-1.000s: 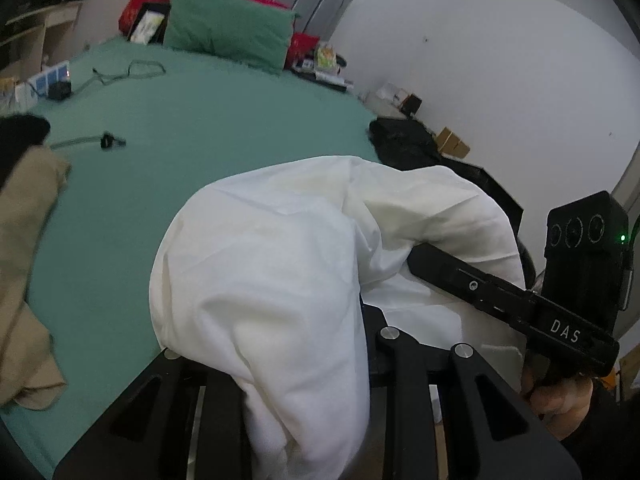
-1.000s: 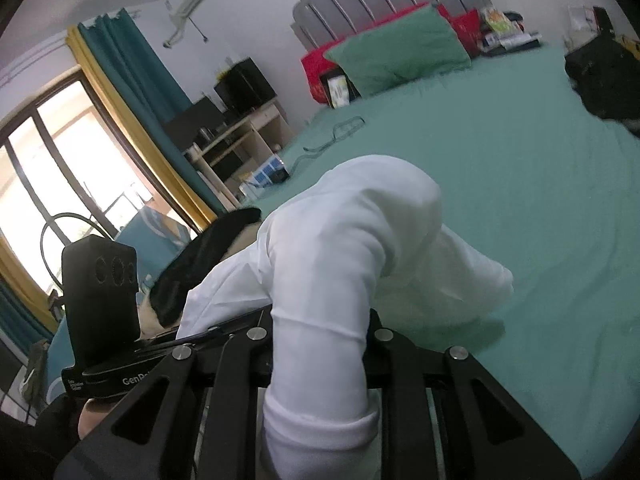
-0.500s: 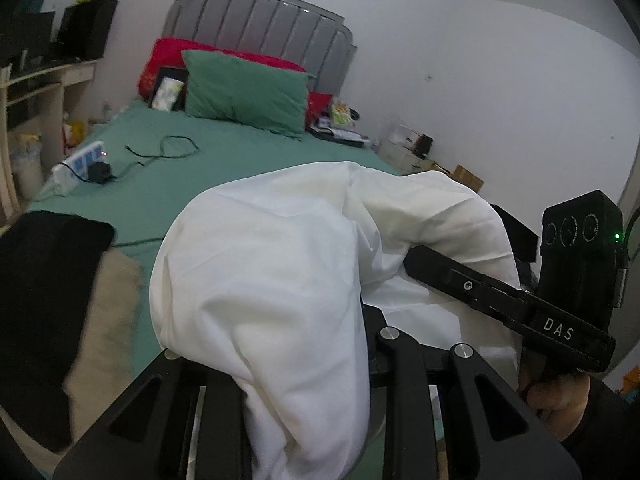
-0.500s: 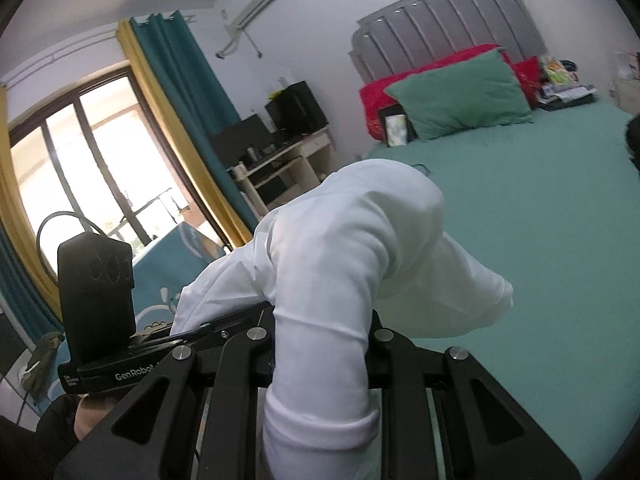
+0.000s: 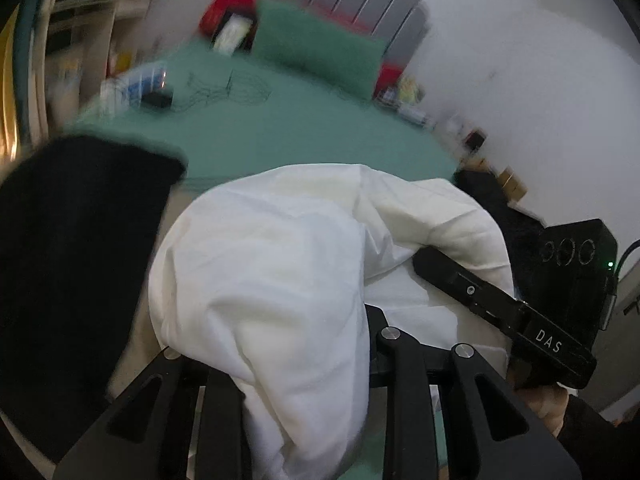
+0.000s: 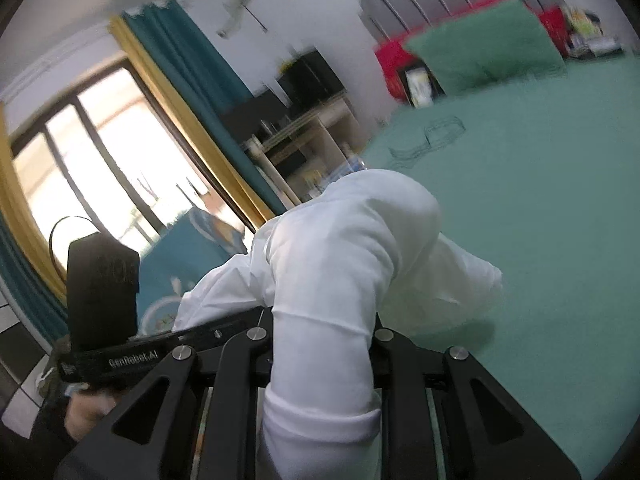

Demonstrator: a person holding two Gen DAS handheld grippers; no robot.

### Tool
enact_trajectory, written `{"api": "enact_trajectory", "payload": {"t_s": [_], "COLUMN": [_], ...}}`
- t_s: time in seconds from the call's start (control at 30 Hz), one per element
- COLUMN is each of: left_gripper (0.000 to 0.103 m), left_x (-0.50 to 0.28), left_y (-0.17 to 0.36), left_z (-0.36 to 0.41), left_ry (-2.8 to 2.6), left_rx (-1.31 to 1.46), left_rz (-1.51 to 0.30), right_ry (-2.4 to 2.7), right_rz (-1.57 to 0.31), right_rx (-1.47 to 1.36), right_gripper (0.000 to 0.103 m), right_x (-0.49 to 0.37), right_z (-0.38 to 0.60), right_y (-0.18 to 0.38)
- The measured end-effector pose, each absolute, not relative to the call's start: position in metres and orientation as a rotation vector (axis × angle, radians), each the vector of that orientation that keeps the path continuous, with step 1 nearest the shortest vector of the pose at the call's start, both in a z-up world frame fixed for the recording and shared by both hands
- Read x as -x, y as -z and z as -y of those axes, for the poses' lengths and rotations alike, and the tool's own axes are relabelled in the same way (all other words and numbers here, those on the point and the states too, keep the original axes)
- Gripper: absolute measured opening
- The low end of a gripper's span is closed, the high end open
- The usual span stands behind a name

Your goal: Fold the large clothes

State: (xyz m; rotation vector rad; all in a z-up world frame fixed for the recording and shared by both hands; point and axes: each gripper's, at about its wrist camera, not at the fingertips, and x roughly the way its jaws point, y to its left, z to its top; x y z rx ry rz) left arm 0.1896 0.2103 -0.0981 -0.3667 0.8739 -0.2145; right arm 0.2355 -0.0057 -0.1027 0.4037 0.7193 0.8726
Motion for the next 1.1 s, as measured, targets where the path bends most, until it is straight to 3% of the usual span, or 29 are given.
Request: {"api": "enact_trajectory", "payload": {"t_s": [0.2,0.3,0.43,0.63,1.1], "left_gripper": [0.034,0.041,0.046,0.046,0.046], "left_x": [-0.206,-0.205,-0.205,-0.183,-0.145], "left_y": [0.187,0.191,0.195,0.169,0.077], "left_z": [-0.207,-0.2,-0.2,-0.2,-0.203], "left_ry": [0.176,0.18,0.168,0.099,-0.032], "left_rx": [0.444,0.395,0.367,0.293,0.299], "left_rz": [-1.115,-1.13,-1.145,-1.129,-0.792], "right_ry": [-0.777,-0.75,-0.749,-0.715,-0.56], "right_rz": [-0.992,-1.057,-1.064,-1.095,-1.014], "right_rx": [-0.458,-0.513,-0.478,-0.406,-0.181], "right_gripper": [0.023,0.029,0.034,0.043,0.045], "right_x": [-0.25,-0.247,-0.244,-0.24,-0.22], "right_z": [0.019,0.036,0.043,0.044,0.056], "right_y": [0.201,0.226,0.219,0.203,0.161]}}
